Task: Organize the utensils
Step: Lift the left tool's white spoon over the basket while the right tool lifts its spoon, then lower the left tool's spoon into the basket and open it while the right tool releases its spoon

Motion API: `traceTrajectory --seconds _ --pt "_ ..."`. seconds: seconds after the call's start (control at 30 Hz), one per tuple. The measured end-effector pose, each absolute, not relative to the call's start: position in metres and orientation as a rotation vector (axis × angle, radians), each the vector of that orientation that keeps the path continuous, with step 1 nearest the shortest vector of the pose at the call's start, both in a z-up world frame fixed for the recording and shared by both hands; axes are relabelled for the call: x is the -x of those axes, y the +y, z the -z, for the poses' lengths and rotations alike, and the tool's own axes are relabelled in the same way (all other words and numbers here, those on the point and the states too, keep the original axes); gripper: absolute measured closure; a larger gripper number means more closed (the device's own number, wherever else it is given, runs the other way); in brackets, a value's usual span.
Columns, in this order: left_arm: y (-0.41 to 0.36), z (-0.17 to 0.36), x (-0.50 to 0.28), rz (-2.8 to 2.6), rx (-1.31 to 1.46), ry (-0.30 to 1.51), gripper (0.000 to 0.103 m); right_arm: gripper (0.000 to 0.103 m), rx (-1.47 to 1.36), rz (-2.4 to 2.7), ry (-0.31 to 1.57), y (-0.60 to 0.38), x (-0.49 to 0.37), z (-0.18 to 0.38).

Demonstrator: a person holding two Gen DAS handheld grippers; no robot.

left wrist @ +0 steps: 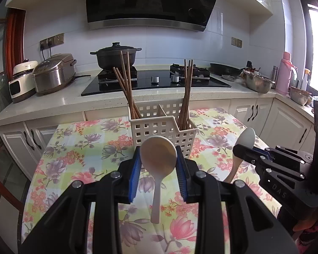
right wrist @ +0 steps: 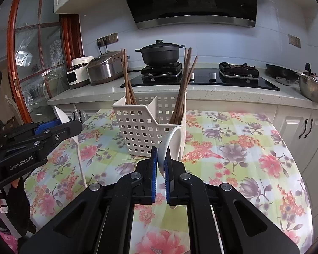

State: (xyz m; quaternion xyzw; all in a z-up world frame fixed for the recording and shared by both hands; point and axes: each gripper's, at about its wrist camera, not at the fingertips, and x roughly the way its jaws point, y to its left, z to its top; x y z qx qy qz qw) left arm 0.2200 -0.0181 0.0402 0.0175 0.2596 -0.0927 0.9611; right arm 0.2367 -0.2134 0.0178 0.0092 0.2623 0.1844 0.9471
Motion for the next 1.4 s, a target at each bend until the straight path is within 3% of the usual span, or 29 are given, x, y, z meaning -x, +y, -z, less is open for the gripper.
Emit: traceTrajectory --seconds 0.63,1.4 --pt "-0.019 -0.053 -0.243 0.181 -0.038 0.520 0.073 0.096 0.028 -0.398 0.523 -0.201 -0.262 -0.035" --pt "-0.012 -0.150 -0.319 0.162 0.014 0.440 0.073 0.096 0.007 -0.445 0.486 -0.197 -0.328 -0.098"
